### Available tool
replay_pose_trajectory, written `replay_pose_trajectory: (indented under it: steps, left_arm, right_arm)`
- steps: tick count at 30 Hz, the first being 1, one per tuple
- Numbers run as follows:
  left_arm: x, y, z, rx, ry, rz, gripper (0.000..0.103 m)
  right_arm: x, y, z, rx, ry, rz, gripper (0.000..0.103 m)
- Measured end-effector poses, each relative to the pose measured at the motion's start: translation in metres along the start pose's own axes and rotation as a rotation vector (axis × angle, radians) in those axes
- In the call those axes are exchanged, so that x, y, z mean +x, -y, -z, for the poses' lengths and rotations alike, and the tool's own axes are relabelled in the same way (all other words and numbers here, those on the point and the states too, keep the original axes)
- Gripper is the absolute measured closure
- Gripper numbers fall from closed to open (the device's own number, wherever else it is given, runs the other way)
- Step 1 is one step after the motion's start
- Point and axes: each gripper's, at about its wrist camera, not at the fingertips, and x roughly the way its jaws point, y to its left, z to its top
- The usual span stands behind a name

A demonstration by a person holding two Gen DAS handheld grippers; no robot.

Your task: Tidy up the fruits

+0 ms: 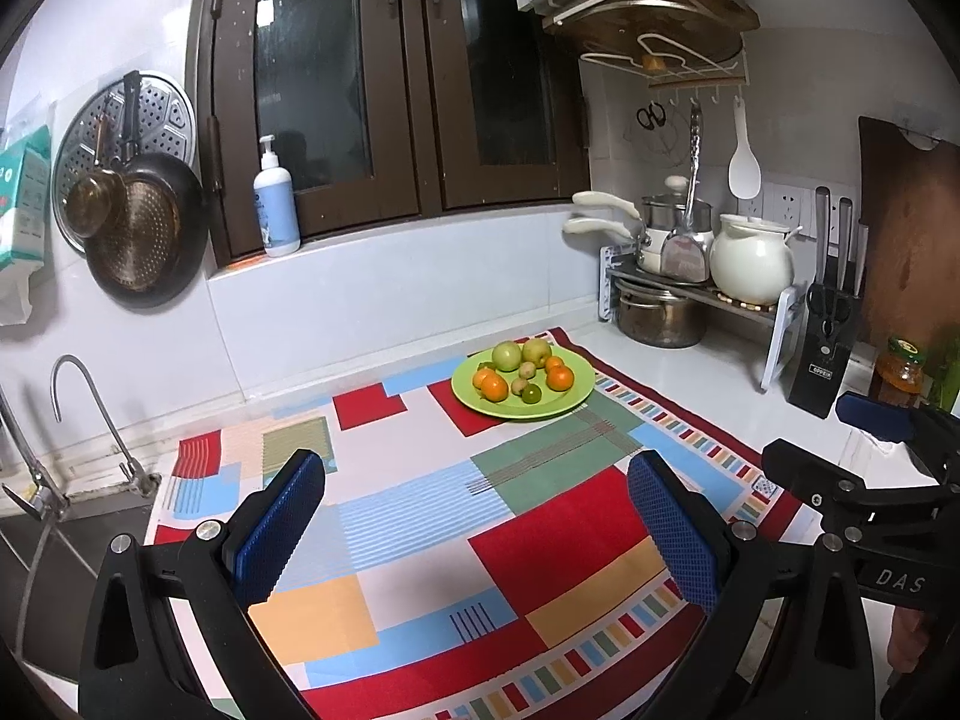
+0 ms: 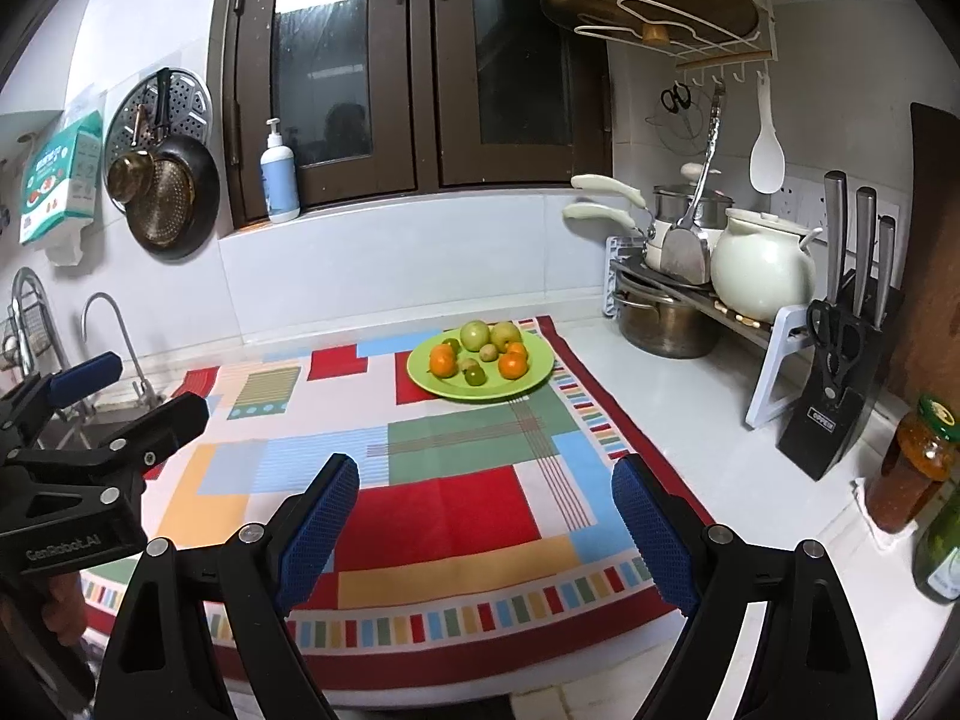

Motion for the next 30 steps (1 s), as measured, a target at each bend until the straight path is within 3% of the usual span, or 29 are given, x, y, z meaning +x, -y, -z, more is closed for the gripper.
replay_pose_trajectory:
  steps: [30]
  left_arm:
    - [0.006,0.011,0.000,-0.014,-0.005,0.019,0.000]
  right_arm:
    - [-0.003,0.014,0.005,0.005,-0.015,0.020,0.016]
